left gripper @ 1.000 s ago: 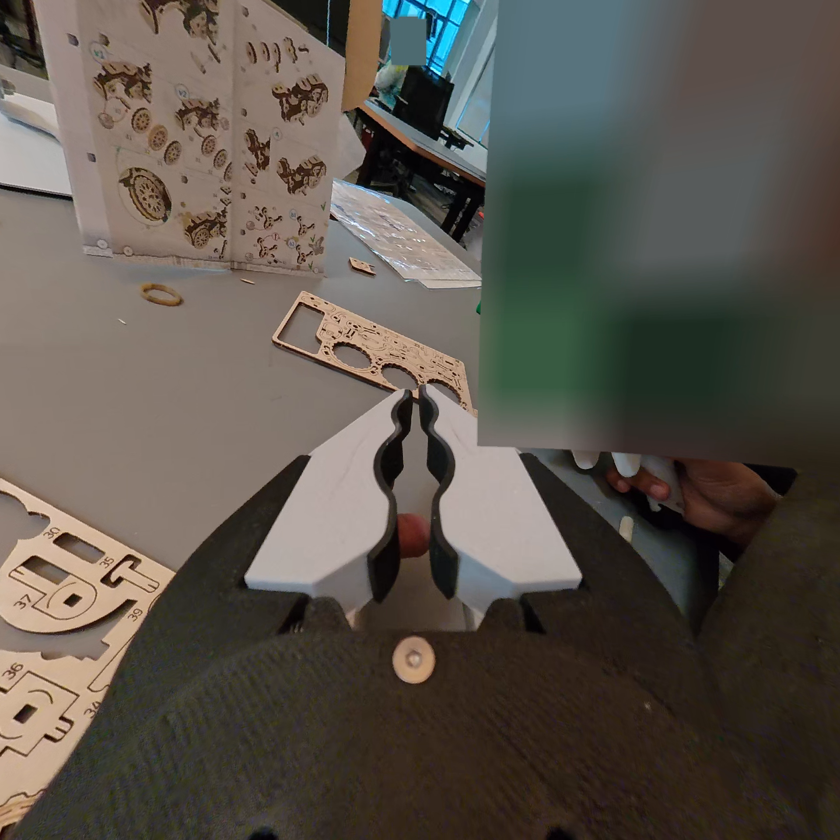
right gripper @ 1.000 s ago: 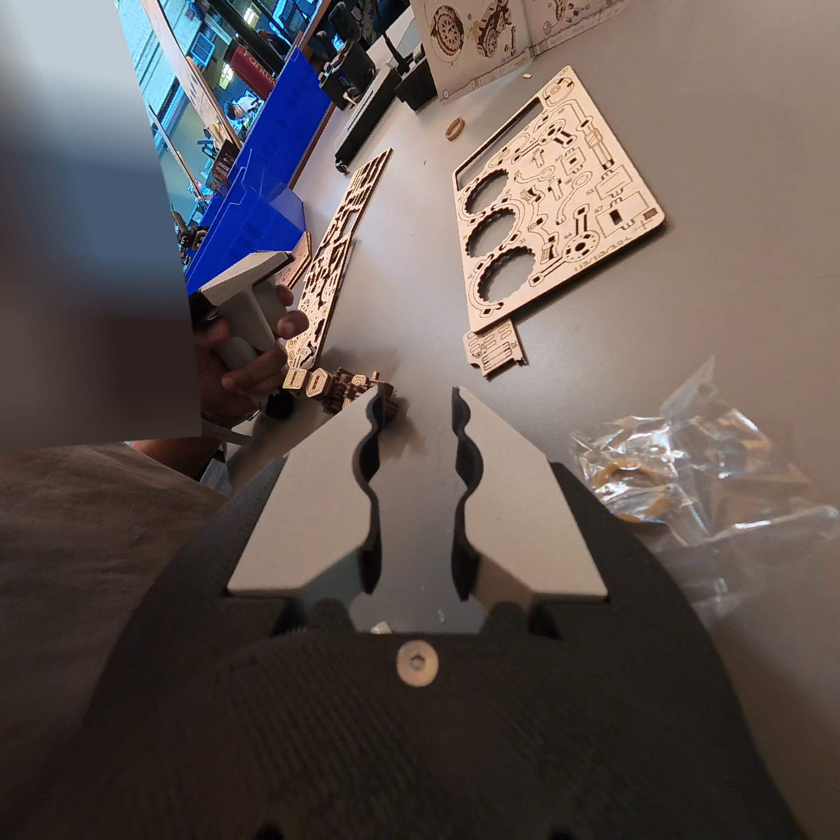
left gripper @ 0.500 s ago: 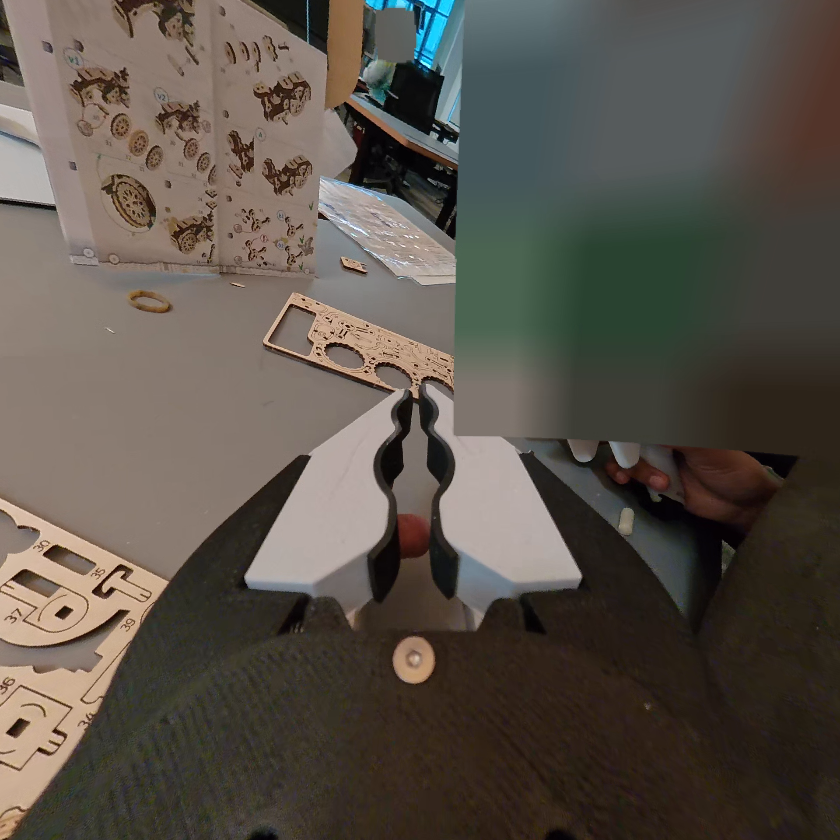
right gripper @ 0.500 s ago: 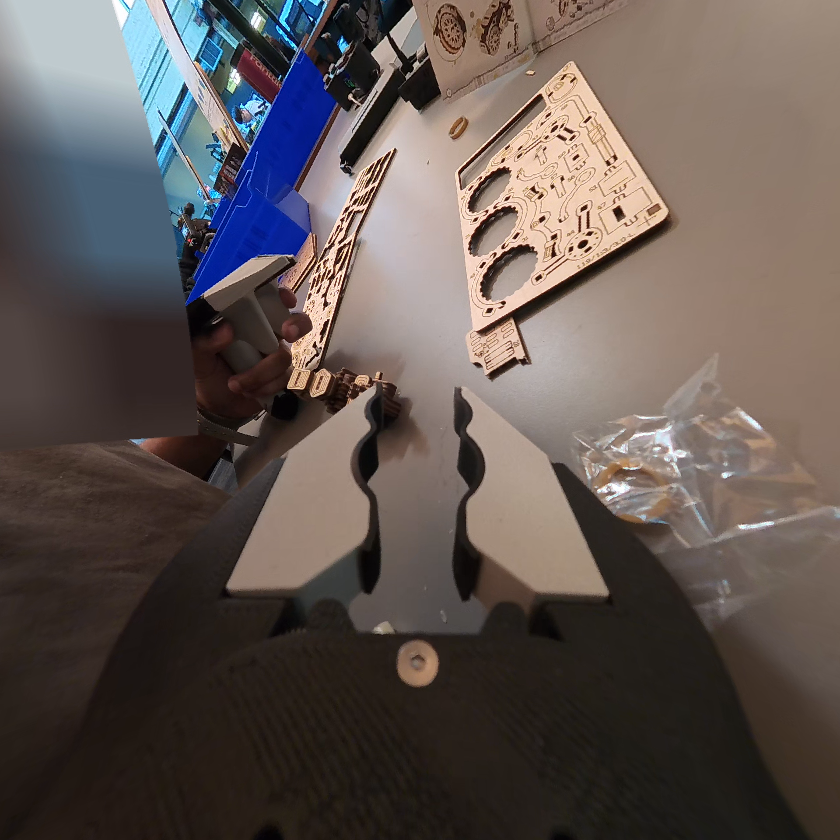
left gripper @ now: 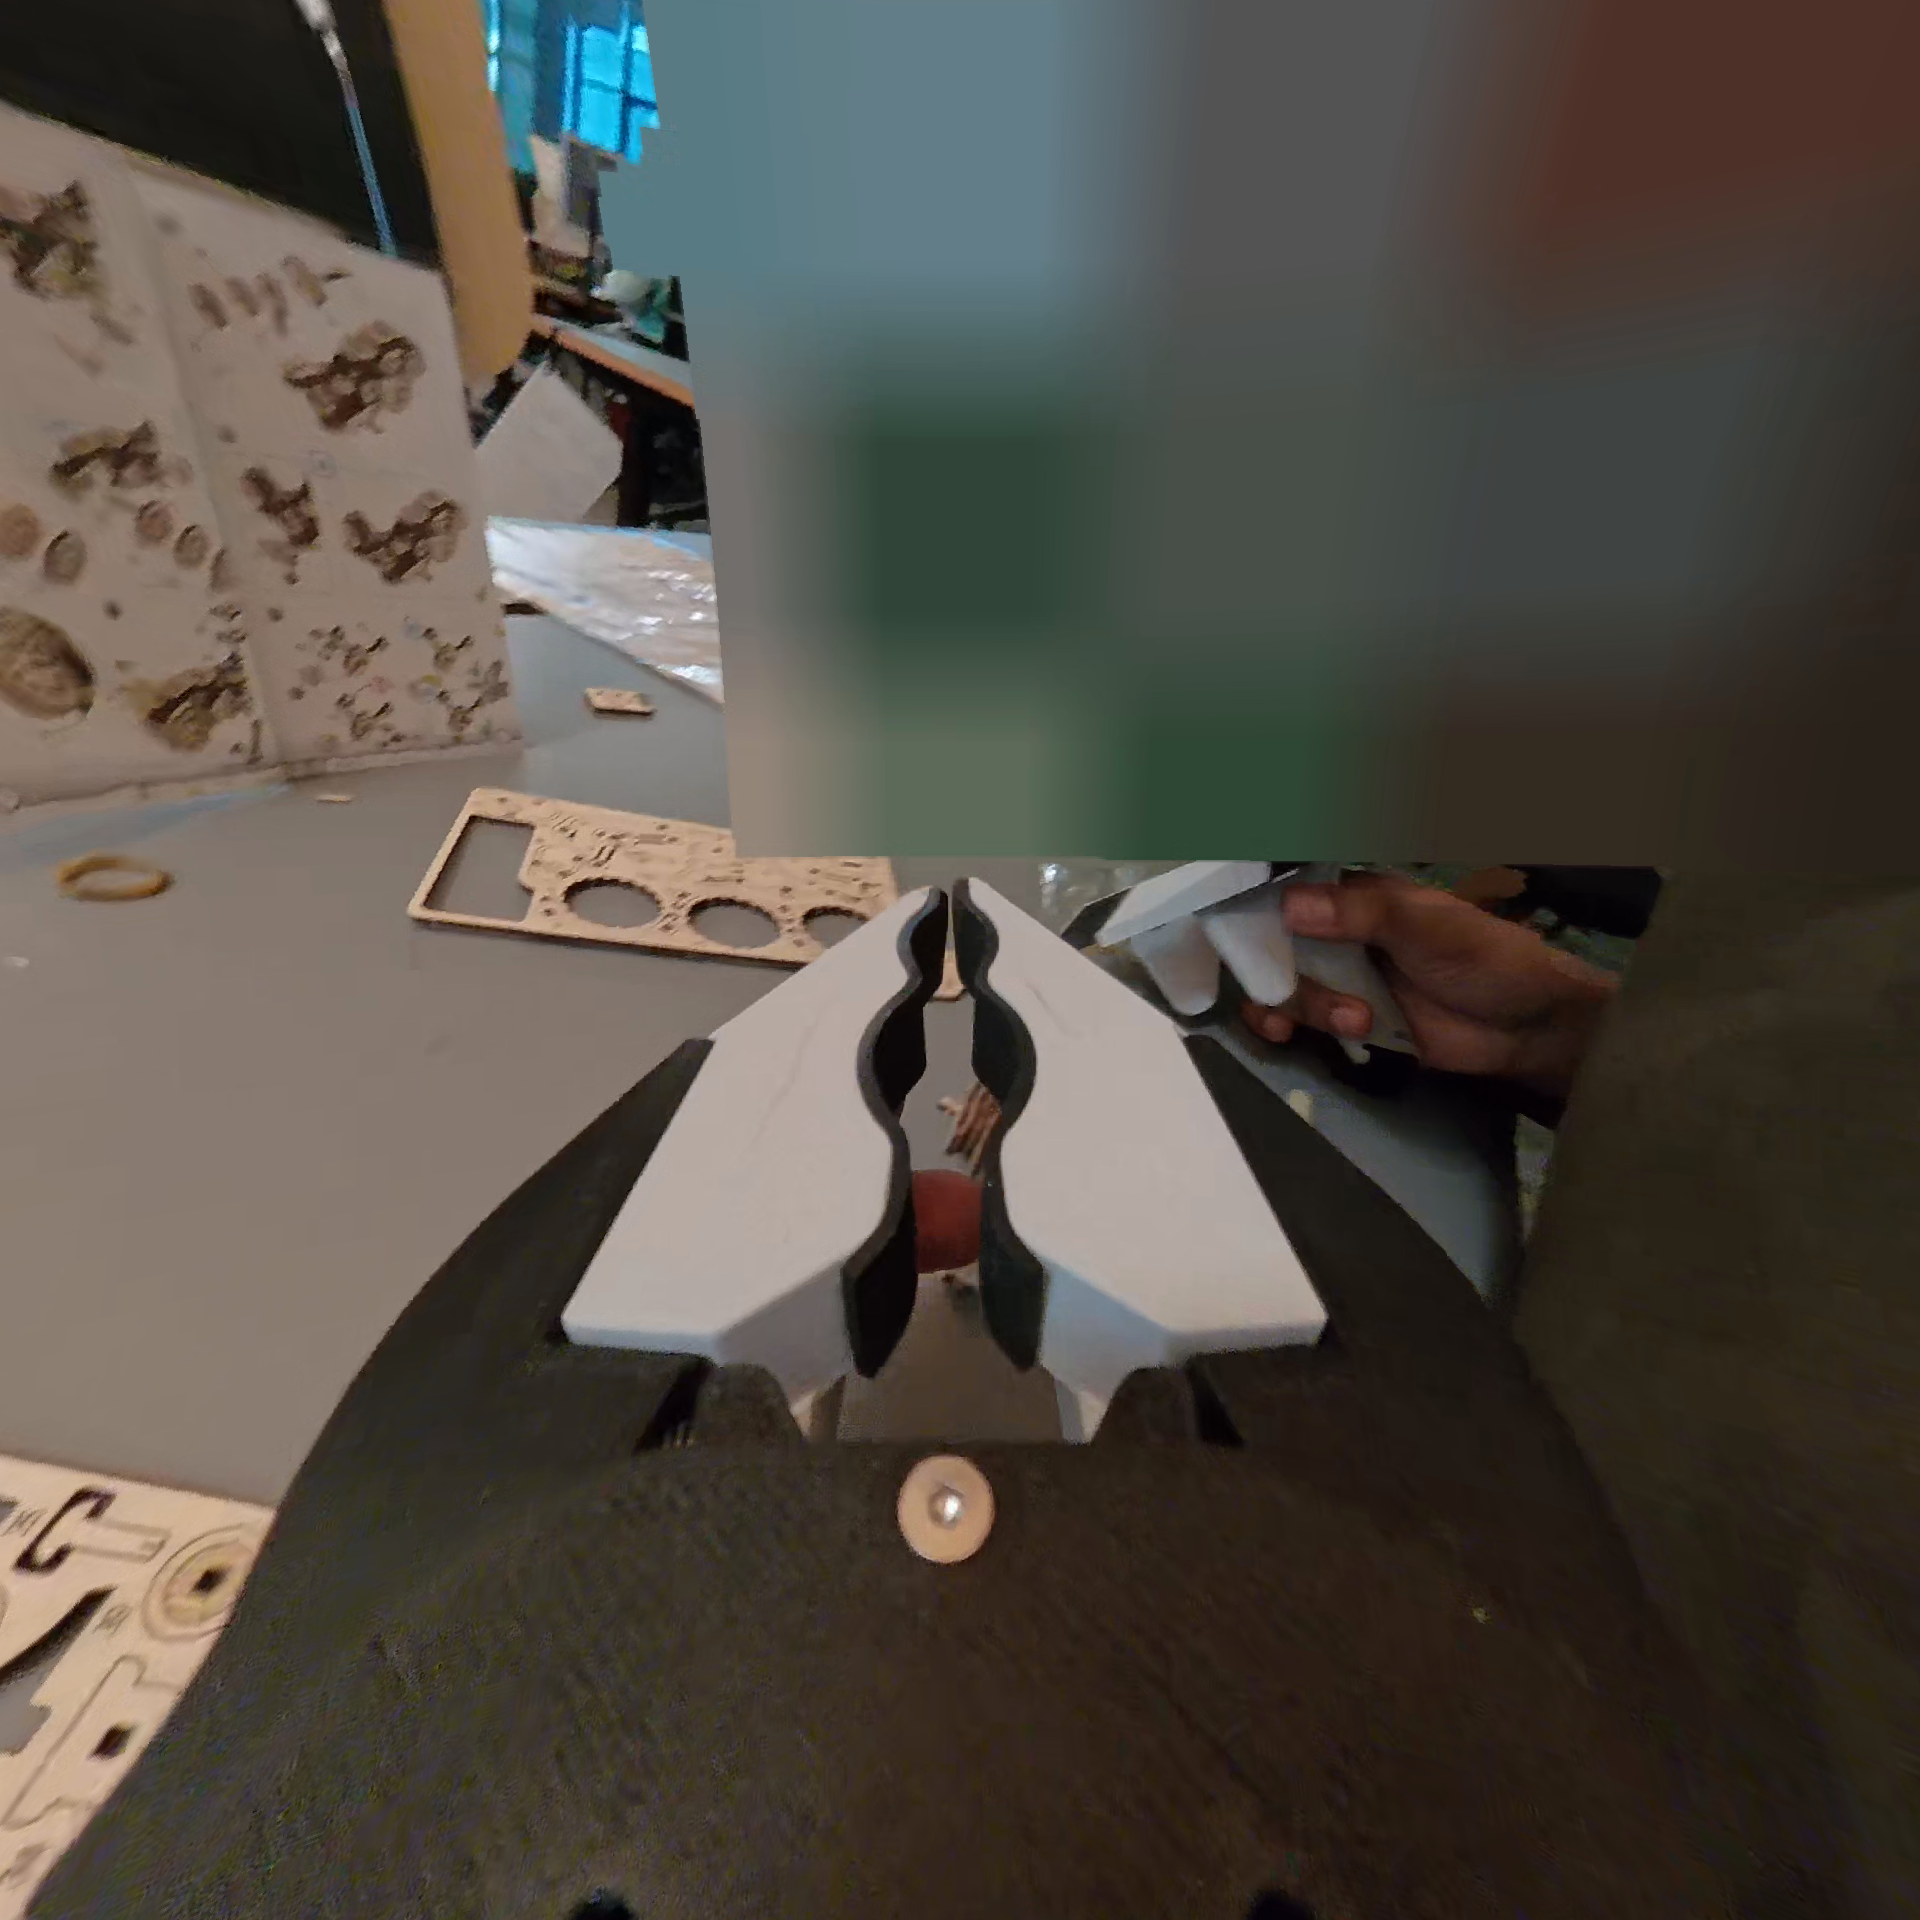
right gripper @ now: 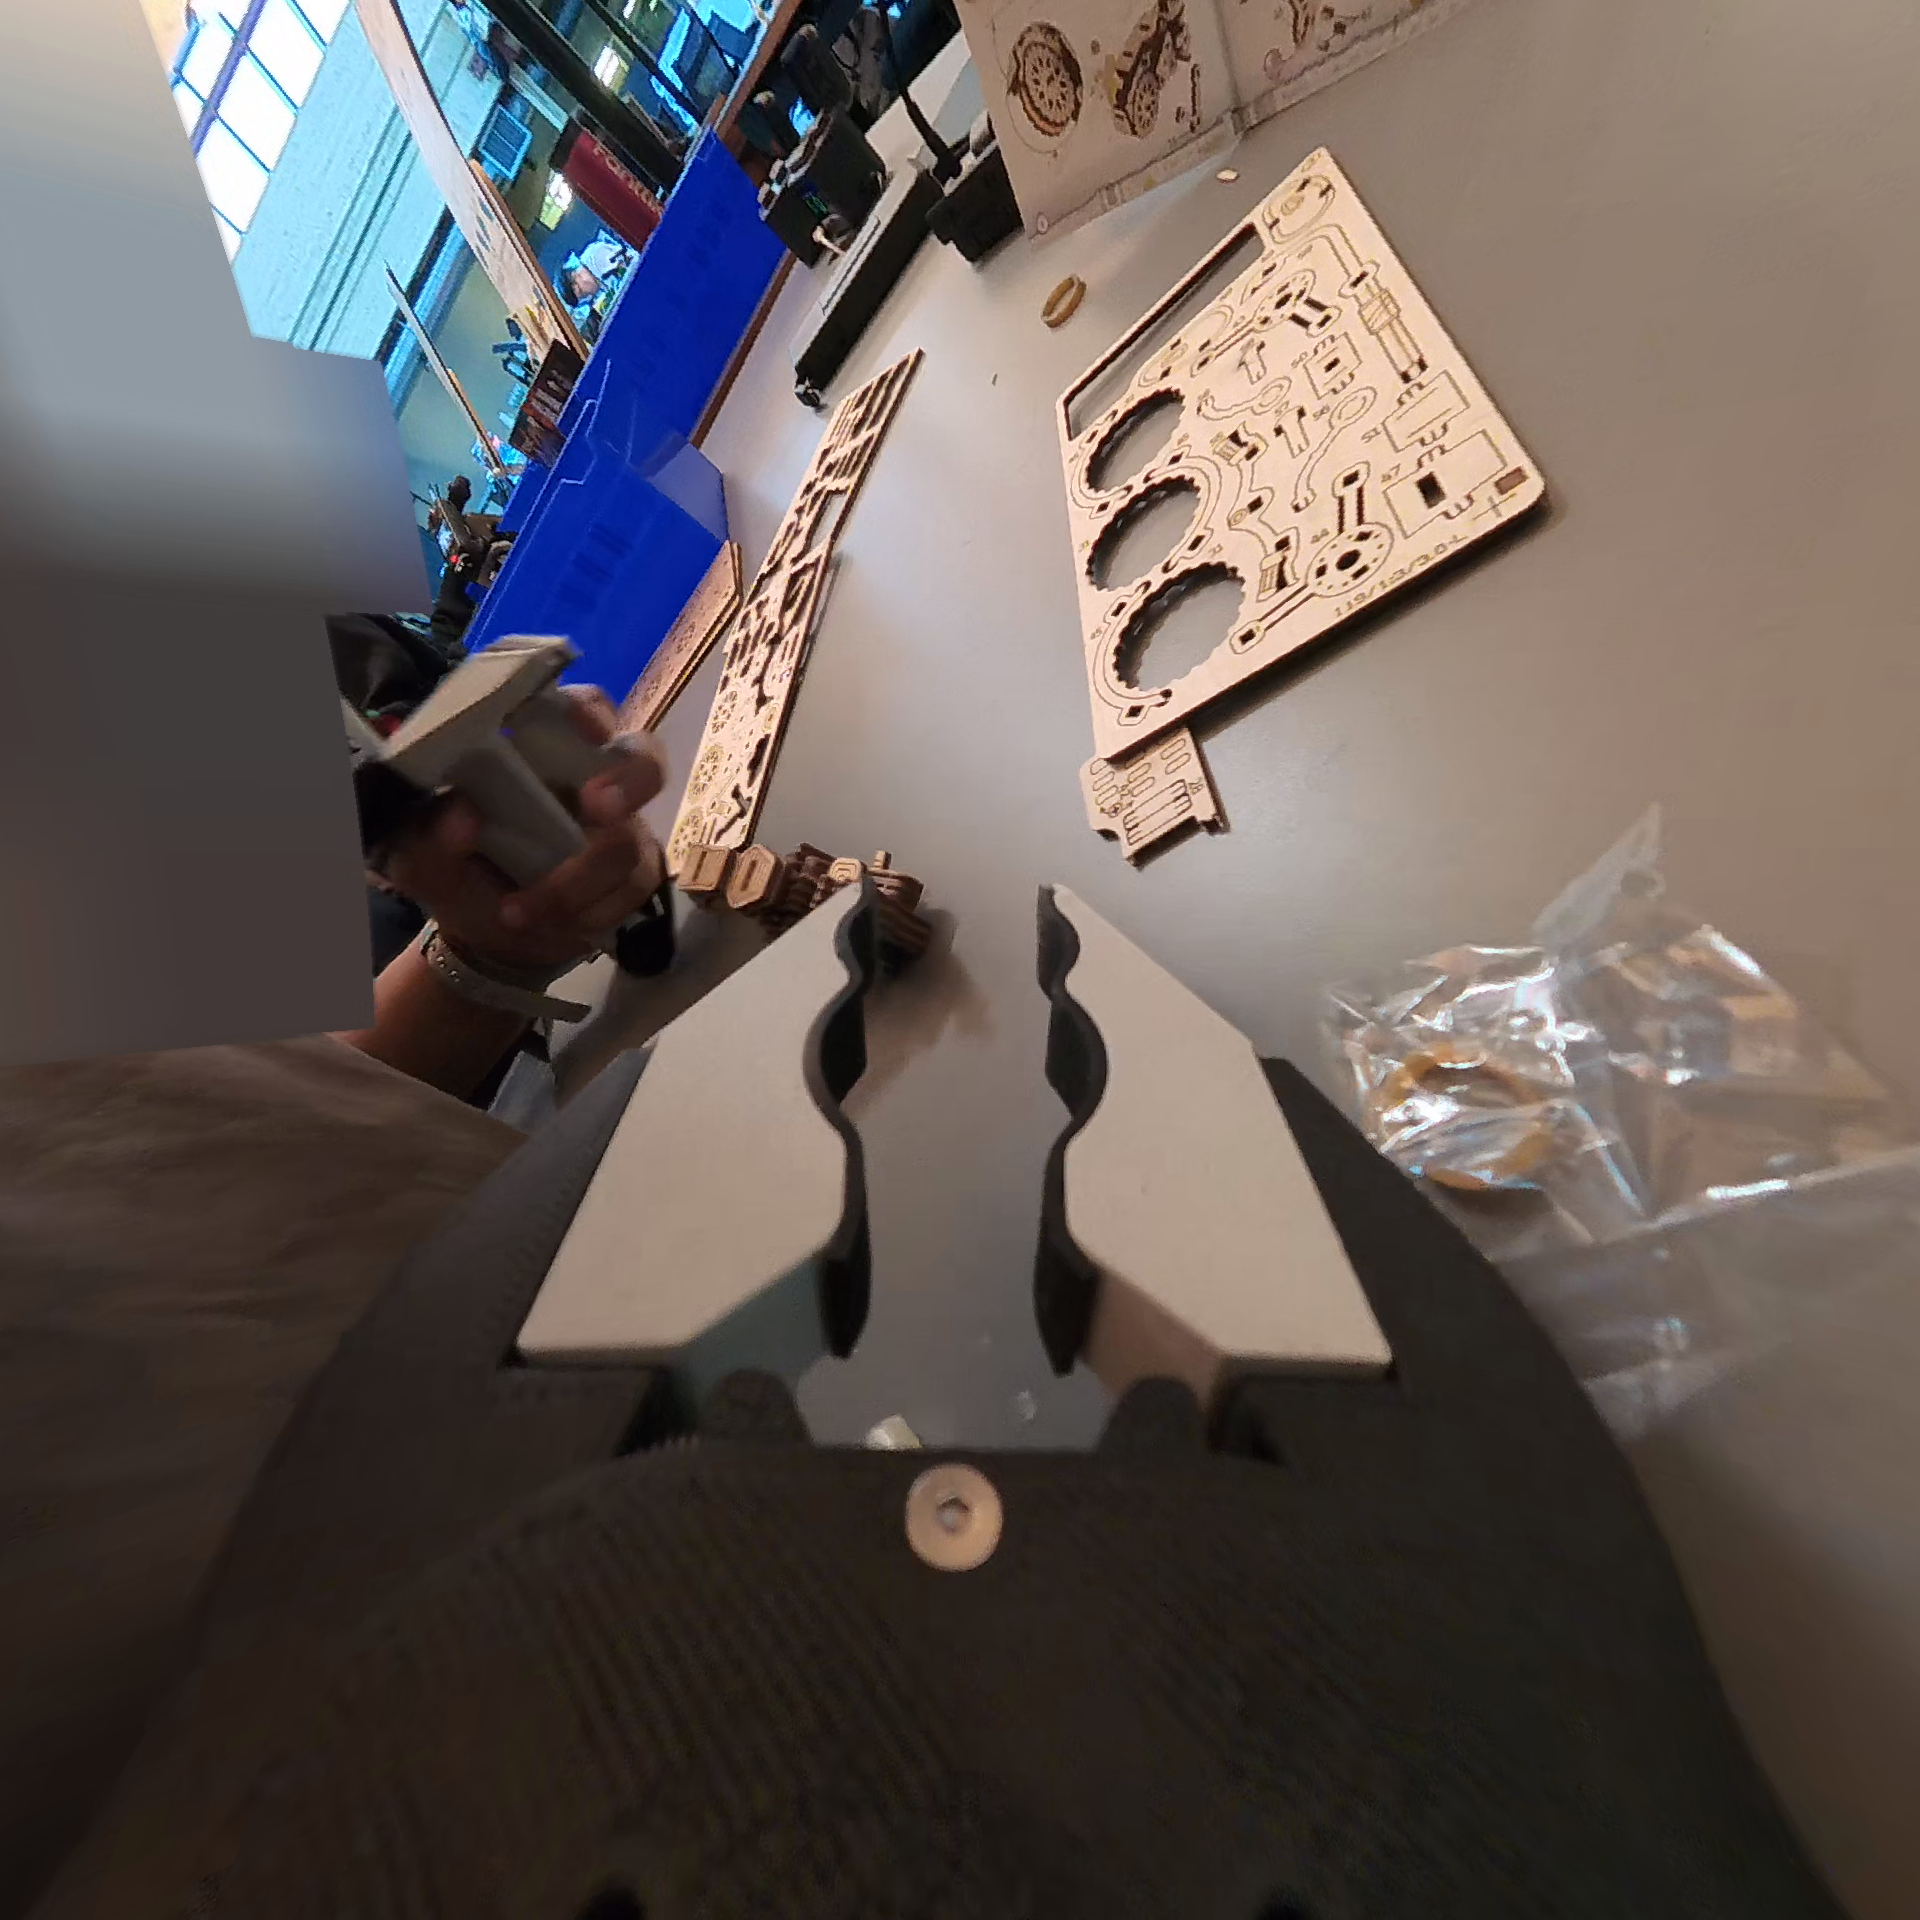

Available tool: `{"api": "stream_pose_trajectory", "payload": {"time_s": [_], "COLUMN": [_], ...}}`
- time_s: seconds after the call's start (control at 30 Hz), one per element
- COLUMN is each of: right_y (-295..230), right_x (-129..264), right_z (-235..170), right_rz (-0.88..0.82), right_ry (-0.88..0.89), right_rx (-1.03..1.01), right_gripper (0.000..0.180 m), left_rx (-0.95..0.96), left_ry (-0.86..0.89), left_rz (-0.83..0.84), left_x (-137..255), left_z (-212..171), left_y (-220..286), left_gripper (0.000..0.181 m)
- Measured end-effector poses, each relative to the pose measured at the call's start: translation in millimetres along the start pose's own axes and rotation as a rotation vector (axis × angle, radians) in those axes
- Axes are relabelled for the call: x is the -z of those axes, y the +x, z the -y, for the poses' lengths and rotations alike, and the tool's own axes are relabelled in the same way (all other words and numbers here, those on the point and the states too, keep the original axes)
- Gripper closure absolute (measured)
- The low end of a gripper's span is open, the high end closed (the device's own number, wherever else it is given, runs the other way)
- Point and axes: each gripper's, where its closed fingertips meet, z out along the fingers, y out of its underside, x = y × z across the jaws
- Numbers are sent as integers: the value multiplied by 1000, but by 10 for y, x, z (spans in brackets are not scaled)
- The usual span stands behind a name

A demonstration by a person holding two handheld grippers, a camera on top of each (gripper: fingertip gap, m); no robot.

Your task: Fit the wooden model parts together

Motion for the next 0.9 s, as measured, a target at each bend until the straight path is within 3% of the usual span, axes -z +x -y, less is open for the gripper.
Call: {"api": "stream_pose_trajectory", "payload": {"time_s": [0.2, 0.37, 0.57, 0.9], "right_y": [-226, -604, -970, -1202], "right_x": [36, 88, 7, -177], "right_z": [-11, 66, 93, 25], "right_rz": [-8, 35, 76, 150], "right_ry": [24, 97, 141, 130], "right_rx": [171, 360, 593, 747], "right_gripper": [155, 162, 174, 180], "left_rx": [209, 67, 193, 2], "left_ry": [110, 109, 91, 6], "left_rz": [-183, -125, -163, -96], "left_x": [31, 126, 168, 229], "left_z": [160, 82, -101, -328], "left_y": [506, 729, 1049, 1023], "left_gripper": [181, 181, 181, 181]}}
